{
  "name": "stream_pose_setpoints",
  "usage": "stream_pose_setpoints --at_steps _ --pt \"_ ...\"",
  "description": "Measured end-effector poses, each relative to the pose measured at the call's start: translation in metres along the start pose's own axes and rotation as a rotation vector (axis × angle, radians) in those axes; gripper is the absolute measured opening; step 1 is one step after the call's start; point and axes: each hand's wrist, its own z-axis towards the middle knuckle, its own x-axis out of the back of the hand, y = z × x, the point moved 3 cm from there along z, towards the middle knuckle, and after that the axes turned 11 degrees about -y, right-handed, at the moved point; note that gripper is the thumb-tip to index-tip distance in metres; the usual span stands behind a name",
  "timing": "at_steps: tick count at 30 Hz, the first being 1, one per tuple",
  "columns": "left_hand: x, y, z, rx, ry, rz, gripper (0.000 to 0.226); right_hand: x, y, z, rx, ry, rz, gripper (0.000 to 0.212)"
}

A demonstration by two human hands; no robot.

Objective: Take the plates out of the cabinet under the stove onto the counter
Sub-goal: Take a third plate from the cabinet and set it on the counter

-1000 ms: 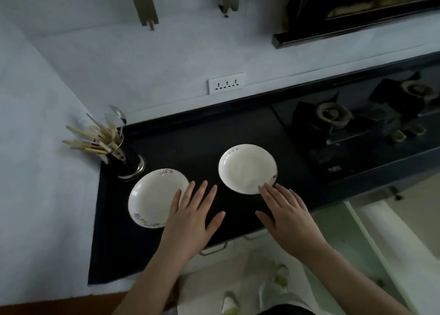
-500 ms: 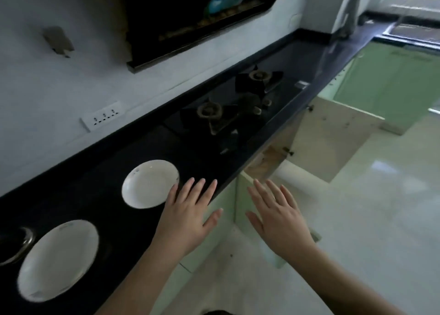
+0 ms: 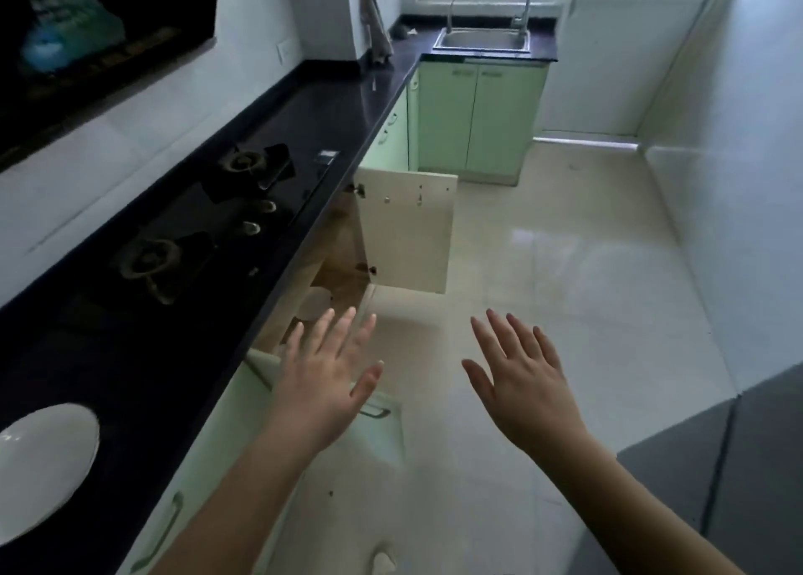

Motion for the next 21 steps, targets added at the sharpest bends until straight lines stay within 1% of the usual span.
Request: stream_pose_setpoints --at_steps 5,8,10,12,15,18,21 --pt "-0.002 0.025 0.042 -0.075 -0.005 0.015 0.067 0.001 0.03 0.013 -0.085 -0.009 0.027 0.063" --pt "-0.003 0.034 0.071 -0.144 -0.007 0.041 0.065 0.002 0.043 0.025 -0.121 -0.018 0.013 0.065" --pt "-0.002 0.043 0.091 -0.185 -0.01 0.052 0.067 0.004 0.054 0.033 -0.155 -0.008 0.009 0.067" --pt "0.001 0.052 0.111 -0.228 -0.012 0.048 0.069 0.005 0.064 0.04 -0.198 -0.002 -0.009 0.068" --pt "0.003 0.068 0.139 -0.284 -0.02 0.025 0.066 0.002 0.078 0.05 -0.245 -0.014 0.004 0.071" --pt "0.003 0.087 0.16 -0.349 -0.024 0.021 0.061 -0.001 0.095 0.057 -0.306 -0.001 0.041 0.068" --pt "0.003 0.102 0.181 -0.38 -0.036 0.034 0.062 0.0 0.114 0.064 -0.345 0.006 0.045 0.066"
